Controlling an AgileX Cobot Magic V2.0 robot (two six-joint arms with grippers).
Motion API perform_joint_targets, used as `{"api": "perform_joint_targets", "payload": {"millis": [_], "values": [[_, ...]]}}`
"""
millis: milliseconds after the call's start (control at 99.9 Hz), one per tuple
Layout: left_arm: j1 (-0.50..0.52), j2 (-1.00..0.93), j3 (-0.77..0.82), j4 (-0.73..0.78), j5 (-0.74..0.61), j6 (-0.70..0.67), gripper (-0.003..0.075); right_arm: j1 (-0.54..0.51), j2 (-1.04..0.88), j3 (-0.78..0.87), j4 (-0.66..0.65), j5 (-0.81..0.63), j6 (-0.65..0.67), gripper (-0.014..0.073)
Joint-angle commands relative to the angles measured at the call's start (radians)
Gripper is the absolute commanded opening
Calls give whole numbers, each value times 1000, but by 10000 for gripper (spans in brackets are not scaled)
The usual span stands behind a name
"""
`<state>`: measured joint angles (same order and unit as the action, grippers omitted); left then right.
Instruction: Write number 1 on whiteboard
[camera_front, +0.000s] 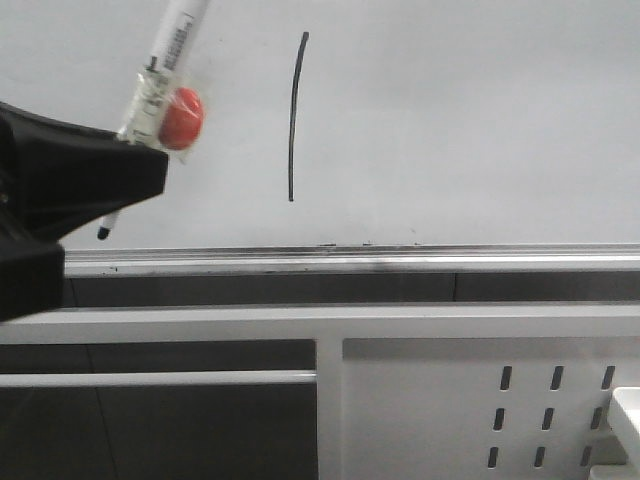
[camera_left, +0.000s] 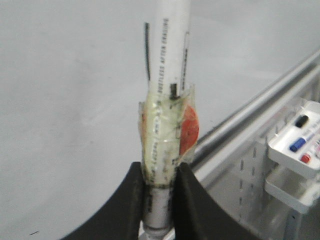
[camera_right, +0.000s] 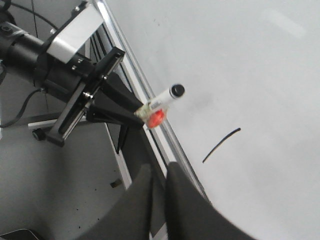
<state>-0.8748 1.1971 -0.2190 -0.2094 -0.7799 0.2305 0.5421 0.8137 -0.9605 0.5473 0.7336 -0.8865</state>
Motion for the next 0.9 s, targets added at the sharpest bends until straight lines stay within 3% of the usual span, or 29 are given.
{"api": "perform_joint_targets", "payload": {"millis": [0,230,370,470,620,891], "values": [[1,-14,-13,-115,-133,-12,-20,-41,-36,-27,7,-14,27,-61],[-33,-11,-13,-269,-163,-64,-20,-58,-46,-27,7,3,27,-61],[-83,39,-13,-416,-286,-64,-20,-58,-46,-27,7,3,27,-61],[-125,106,-13,-420,-365,-81,-20,-58,-46,-27,7,3,27,-61],[-187,223,-13,-469,-583,-142,-20,-58,-46,-27,7,3,27,-61],[-192,327,-104,-548,-581,-142,-20,-58,-41,-27,5,1,27,-61]]}}
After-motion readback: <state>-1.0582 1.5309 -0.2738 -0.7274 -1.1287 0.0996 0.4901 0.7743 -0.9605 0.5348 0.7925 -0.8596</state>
